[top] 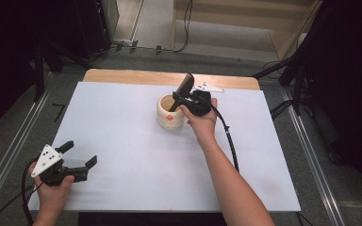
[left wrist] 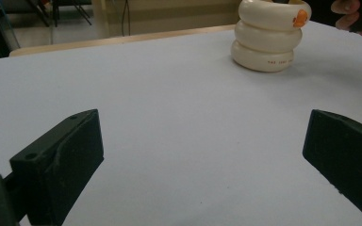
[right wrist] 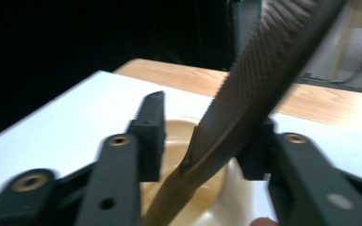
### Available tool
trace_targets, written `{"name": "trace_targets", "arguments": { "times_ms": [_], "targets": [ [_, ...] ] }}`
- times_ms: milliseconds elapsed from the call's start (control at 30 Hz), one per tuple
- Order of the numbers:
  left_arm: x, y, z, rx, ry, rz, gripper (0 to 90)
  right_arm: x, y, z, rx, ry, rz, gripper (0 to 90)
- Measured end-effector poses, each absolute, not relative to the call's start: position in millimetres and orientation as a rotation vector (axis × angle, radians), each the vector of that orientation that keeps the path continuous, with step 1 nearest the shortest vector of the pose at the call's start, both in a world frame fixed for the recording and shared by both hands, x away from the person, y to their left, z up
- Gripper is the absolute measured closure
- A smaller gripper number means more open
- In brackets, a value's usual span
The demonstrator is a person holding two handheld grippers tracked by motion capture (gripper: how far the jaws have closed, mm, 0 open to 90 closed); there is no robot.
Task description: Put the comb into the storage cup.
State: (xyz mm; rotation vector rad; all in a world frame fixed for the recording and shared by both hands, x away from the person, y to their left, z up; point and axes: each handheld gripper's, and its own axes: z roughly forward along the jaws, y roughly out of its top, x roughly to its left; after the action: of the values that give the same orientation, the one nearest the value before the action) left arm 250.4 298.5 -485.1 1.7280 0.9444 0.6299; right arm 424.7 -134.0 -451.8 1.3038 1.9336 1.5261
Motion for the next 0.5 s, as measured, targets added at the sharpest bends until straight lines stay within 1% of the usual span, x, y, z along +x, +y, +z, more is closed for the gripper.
{"name": "trace_targets", "arguments": {
  "times_ms": [33,200,300,333,400,467,500],
  "targets": [
    [250.4,298.4,-485.1,1.728,0.943,0.631,0.0,425.4,-134.9,-452.7,1.297,1.937,1.515,54.4],
    [250.2,298.5,-485.1,1.727,0.942,0.631,0.0,427.1,-139.2,-454.3,1.303,1.953,1.502,45.1],
    [250.4,298.5,-485.2,1.728,0.943,0.629,0.0,426.6,-141.6,-452.6,1.306,1.977,1.514,44.0],
    [250.4,298.6,-485.1,1.728,0.943,0.628,0.0,426.2,-142.3,-451.8,1.313,1.978,1.495,40.1],
    [250.2,298.8,-485.0,1.728,0.945,0.628,0.0,426.1,-144.7,-450.9,1.331,1.982,1.509,35.4],
    [250.2,298.9,-485.0,1.728,0.944,0.630,0.0,425.2,-146.7,-449.9,1.344,1.977,1.506,25.1],
    [250.1,298.9,-485.0,1.728,0.943,0.629,0.0,424.6,-147.9,-449.6,1.349,1.975,1.511,21.8]
  ]
}}
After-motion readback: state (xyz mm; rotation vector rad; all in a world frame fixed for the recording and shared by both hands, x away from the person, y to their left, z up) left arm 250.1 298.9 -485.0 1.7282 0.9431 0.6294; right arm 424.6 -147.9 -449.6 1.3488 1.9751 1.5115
